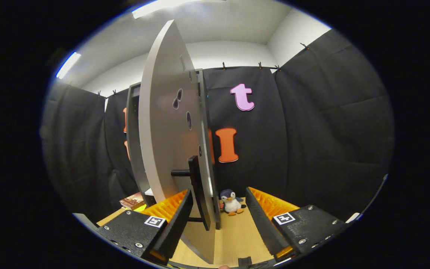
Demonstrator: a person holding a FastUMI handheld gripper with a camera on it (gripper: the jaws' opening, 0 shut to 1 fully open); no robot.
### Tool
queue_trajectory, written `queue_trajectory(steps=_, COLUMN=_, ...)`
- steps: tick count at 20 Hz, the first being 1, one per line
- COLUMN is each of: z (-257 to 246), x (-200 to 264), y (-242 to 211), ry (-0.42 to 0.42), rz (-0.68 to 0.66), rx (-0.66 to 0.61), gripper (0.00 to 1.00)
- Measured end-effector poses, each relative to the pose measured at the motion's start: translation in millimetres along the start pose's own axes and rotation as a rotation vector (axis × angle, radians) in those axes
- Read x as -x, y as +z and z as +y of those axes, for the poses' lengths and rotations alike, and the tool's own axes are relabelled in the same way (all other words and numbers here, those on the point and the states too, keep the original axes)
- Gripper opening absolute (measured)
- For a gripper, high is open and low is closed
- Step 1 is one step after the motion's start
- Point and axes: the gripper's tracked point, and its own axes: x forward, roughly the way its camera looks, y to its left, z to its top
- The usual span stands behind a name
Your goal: Open the shoe cabinet door, grab the shoes and put them into the shoe cabinet, then close the shoe cabinet door.
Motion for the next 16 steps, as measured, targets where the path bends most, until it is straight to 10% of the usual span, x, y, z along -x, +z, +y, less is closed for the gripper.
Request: queue_trajectory(steps=16, z=173, x=-56, y=-15, ry=0.209, rz=0.004, rx=0.047, gripper=0.9)
